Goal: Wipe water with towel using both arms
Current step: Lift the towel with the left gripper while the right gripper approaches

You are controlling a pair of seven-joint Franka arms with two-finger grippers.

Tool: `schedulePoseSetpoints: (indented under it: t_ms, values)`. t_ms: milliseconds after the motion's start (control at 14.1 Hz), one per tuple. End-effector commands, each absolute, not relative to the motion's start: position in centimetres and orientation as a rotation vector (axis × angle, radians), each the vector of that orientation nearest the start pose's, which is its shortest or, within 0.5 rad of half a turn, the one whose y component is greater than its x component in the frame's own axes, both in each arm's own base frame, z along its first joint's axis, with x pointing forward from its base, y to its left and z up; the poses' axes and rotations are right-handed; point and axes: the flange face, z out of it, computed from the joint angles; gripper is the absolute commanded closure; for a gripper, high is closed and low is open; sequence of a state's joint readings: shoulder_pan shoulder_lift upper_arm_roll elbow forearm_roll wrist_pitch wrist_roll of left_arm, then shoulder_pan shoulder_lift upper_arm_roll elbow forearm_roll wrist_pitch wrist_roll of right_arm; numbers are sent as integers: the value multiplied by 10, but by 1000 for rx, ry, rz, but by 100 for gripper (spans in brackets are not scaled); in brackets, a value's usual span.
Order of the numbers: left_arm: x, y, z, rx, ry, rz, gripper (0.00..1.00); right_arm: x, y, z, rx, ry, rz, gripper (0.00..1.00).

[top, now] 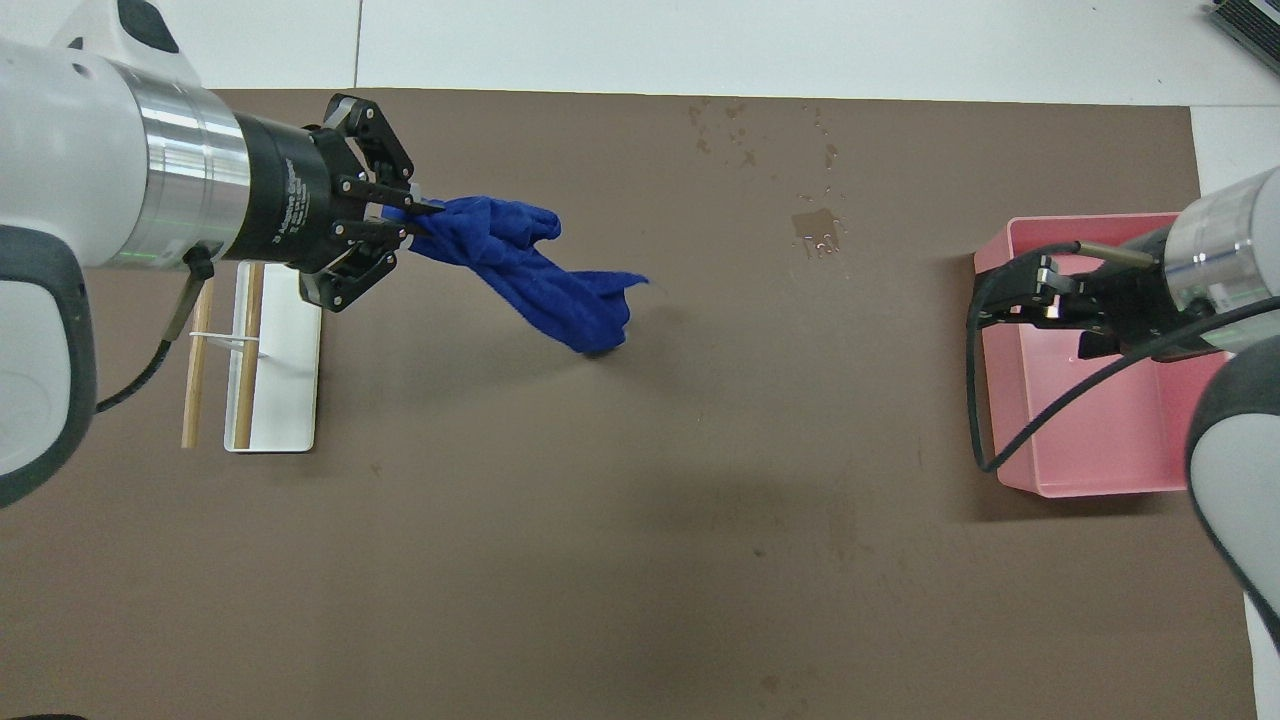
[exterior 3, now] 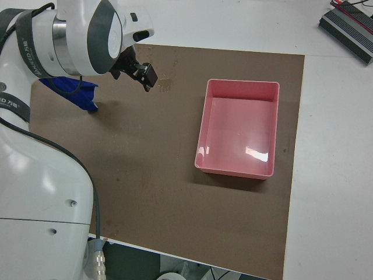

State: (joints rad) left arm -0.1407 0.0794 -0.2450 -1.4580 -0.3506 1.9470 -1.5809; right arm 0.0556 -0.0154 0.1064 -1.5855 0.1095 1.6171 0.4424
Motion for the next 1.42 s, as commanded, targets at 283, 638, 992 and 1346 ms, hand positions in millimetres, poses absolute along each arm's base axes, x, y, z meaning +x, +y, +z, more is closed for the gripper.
schedulePoseSetpoints:
  t_ms: [283, 638, 992, 1346]
  values:
    - [538, -311, 710, 1618, 1641, -411, 100, 564, 176, 620, -2615, 920, 16, 3]
    - [513, -347, 714, 1583, 1624, -555, 100, 603, 204, 617, -2237, 1193, 51, 4]
    - [495, -376, 718, 1542, 1581, -548, 100, 638, 231, 616, -2101, 1287, 92, 5]
    - [494, -380, 719, 1451, 1567, -502, 100, 627, 239, 605, -2171, 1288, 212, 4]
